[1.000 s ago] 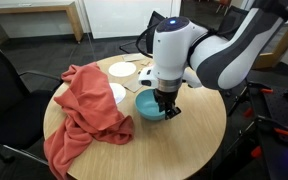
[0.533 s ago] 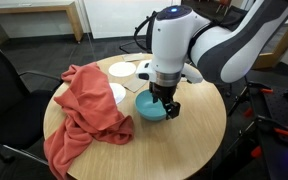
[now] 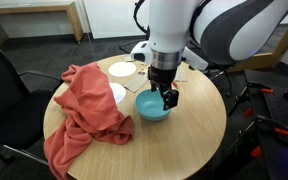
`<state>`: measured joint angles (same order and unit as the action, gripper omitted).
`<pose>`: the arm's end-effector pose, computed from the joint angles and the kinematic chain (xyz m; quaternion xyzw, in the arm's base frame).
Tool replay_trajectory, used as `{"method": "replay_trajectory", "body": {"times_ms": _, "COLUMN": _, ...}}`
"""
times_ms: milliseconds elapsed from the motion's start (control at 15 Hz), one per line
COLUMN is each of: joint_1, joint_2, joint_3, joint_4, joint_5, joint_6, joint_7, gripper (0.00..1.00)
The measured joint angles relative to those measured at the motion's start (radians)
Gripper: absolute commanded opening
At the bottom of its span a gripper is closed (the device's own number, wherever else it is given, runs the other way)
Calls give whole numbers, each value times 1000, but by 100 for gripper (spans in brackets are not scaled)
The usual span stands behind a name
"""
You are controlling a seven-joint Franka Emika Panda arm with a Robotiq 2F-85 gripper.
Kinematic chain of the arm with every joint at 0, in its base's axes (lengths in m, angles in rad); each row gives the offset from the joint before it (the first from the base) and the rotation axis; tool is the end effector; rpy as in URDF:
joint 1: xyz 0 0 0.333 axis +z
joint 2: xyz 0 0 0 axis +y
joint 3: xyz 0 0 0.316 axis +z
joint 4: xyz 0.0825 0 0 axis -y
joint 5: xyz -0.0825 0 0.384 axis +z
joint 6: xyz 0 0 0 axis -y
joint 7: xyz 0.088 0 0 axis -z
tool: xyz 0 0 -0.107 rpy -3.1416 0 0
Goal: Move the bowl closer to the orange cloth
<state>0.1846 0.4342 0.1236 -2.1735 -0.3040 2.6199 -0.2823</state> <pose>0.5342 0.1783 0.1921 0.9116 0.4077 0.0112 0.0507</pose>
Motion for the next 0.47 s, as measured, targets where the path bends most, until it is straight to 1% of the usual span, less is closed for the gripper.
{"method": "replay_trajectory", "body": {"times_ms": 133, "joint_1": -2, "joint_2": -19, "joint_3": 9, "joint_4": 0, "joint_5": 29, "joint_6": -33, "joint_7": 0, "gripper": 100}}
{"method": "replay_trajectory", "body": {"times_ms": 467, "joint_1": -2, "joint_2": -14, "joint_3": 11, "joint_4": 1, "joint_5": 31, "joint_6": -36, "joint_7": 0, "gripper": 100}}
